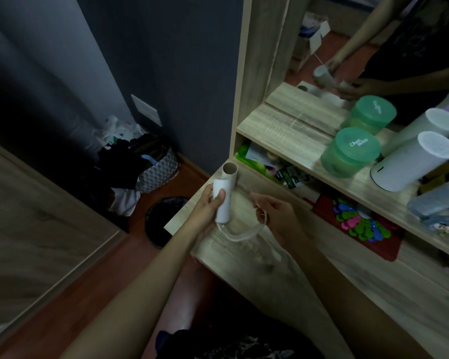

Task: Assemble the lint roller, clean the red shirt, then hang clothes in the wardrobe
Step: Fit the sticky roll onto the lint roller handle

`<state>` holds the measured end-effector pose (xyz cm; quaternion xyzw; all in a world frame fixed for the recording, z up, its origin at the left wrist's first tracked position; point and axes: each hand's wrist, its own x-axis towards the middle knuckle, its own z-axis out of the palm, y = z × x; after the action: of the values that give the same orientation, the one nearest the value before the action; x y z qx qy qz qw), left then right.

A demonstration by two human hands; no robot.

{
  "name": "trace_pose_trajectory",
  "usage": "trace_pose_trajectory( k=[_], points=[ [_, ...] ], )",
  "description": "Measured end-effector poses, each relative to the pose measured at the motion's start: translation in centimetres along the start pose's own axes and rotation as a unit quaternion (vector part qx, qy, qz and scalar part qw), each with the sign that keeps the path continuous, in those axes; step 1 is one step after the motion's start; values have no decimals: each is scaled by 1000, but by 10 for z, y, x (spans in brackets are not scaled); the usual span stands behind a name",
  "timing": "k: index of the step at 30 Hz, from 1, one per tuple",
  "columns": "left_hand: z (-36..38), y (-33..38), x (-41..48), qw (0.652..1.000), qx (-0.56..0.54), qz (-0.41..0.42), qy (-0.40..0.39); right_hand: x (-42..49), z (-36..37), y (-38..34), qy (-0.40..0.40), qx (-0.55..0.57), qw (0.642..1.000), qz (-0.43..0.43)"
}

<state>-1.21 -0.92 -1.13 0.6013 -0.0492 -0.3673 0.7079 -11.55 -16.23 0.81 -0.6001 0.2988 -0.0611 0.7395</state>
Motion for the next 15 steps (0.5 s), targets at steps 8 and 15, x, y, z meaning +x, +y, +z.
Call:
trace_pose_trajectory(
  k=[8, 15],
  points=[
    [-14, -3, 1, 994, -42, -34, 99, 43, -12, 31, 35, -6, 997, 76],
    [-16, -12, -1, 992, -33, -57, 108, 69, -7, 51, 78, -93, 989, 83]
  ],
)
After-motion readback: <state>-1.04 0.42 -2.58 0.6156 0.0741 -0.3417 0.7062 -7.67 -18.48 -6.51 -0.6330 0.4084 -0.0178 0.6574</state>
